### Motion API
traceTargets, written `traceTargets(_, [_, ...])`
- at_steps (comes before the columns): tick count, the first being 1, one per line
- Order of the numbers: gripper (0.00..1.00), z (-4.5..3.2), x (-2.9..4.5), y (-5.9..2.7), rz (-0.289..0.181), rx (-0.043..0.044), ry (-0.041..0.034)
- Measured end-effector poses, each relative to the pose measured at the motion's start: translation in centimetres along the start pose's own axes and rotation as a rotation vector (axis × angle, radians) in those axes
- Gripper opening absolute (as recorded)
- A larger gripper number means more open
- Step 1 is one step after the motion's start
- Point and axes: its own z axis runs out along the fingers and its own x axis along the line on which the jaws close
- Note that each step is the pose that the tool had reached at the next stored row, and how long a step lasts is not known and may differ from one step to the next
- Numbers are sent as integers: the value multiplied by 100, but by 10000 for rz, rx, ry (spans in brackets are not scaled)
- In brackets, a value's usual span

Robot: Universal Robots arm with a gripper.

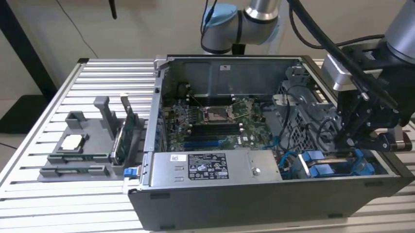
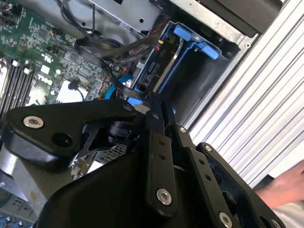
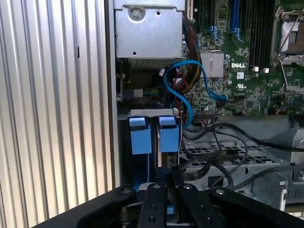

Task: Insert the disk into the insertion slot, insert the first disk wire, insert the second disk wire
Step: 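Insert the second disk wire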

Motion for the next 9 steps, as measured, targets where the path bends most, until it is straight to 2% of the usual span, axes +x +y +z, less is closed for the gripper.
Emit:
traceTargets(4, [16,15,1,1,516,50,48])
traceTargets(9, [16,15,1,1,526,52,49])
